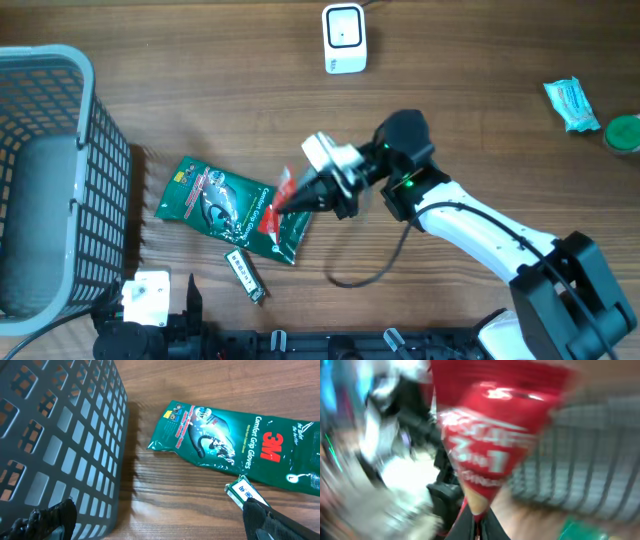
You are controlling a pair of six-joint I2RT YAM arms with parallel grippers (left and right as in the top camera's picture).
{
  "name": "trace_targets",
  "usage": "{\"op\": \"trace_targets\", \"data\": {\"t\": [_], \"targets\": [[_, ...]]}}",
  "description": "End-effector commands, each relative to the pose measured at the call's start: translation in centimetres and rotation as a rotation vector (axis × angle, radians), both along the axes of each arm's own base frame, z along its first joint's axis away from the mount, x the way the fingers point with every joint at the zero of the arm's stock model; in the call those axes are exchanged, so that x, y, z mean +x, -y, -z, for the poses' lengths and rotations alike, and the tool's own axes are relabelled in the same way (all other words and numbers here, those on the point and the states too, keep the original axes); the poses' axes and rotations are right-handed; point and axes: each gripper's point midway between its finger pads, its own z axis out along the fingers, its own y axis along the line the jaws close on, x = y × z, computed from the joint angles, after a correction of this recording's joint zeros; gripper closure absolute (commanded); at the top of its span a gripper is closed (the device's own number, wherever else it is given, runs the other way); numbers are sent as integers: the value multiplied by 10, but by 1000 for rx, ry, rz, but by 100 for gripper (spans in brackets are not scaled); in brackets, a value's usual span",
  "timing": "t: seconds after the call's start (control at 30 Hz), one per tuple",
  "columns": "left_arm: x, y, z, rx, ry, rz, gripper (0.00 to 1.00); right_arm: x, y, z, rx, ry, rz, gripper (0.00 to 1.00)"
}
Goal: Scan the item barcode
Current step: 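Carry the red packet up and hold it at the white scanner, then move the red packet to the right table edge and release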
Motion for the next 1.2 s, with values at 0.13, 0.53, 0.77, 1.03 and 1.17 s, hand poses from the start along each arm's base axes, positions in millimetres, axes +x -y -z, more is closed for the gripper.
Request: {"op": "trace_targets", "data": {"t": [0.13, 0.53, 0.77, 1.03, 1.17], "targets": [[0, -1, -2, 17, 9, 5, 0, 68, -16, 3, -248, -1020, 356, 96], [0, -1, -2, 17, 9, 5, 0, 221, 19, 67, -98, -1321, 1075, 95], [0, -1, -2, 17, 9, 5, 0, 366, 23, 86, -143, -1498, 1215, 95], [0, -1, -2, 17, 9, 5, 0, 421, 44, 136, -87, -1689, 1265, 95], [0, -1, -2, 17, 9, 5, 0, 414, 43, 149, -143, -1705, 1277, 95]]}}
